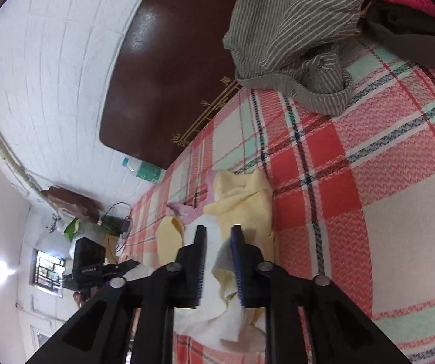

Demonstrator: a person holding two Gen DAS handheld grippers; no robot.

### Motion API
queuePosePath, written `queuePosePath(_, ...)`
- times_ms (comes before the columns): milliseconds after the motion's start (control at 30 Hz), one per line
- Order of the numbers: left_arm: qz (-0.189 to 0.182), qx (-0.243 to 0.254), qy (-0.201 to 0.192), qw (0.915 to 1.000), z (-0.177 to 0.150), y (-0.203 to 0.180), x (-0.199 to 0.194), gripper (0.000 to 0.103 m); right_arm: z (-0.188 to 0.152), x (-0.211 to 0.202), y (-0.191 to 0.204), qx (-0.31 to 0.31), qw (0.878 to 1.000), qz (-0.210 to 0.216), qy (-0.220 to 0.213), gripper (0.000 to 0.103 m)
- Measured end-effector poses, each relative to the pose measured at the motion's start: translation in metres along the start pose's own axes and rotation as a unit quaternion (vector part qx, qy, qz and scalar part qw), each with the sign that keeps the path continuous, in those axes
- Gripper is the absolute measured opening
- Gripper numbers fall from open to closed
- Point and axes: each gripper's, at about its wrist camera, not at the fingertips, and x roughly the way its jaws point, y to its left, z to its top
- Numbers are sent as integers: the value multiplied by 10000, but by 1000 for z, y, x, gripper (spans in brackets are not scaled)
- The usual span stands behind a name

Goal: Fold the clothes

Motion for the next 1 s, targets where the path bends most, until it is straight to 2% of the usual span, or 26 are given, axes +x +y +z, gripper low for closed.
queuePosePath(67,251,136,-85,9996,-1,1,1,25,1,-4,10,-377,9988,-303,-88,38)
queuePosePath(133,297,507,-180,9981,-13,-4,-4,25,-6,-12,26,-875,9956,-318,-122,43)
queuePosePath(200,385,959,-356,9940,-26,-11,-14,26,-21,-20,49,-1591,9869,-271,-65,43)
queuePosePath(233,416,1219,-445,9907,-34,-15,-21,28,-34,-20,60,-1898,9817,-143,91,45)
queuePosePath(300,436,1534,-550,9857,-47,-18,-31,44,-60,-16,81,-2465,9678,176,481,50)
queuePosePath(367,399,1761,-551,9820,-60,-21,-34,47,-87,0,92,-2710,9559,479,1028,50)
queuePosePath(467,278,2042,-485,9773,-77,-24,-34,47,-114,34,91,-2638,9486,644,1624,50)
queuePosePath(533,249,2156,-299,9757,-85,-26,-24,47,-119,56,84,-2413,9504,693,1838,50)
queuePosePath(600,382,2304,-101,9723,-93,-30,-9,47,-123,75,78,-2231,9517,716,1983,49)
queuePosePath(700,428,2467,106,9681,-97,-37,8,47,-113,91,75,-2093,9573,617,1898,49)
queuePosePath(800,359,2647,214,9634,-96,-47,19,47,-94,98,79,-2041,9636,570,1632,49)
queuePosePath(1000,284,2913,180,9560,-91,-60,22,47,-50,119,95,-1935,9731,507,1145,49)
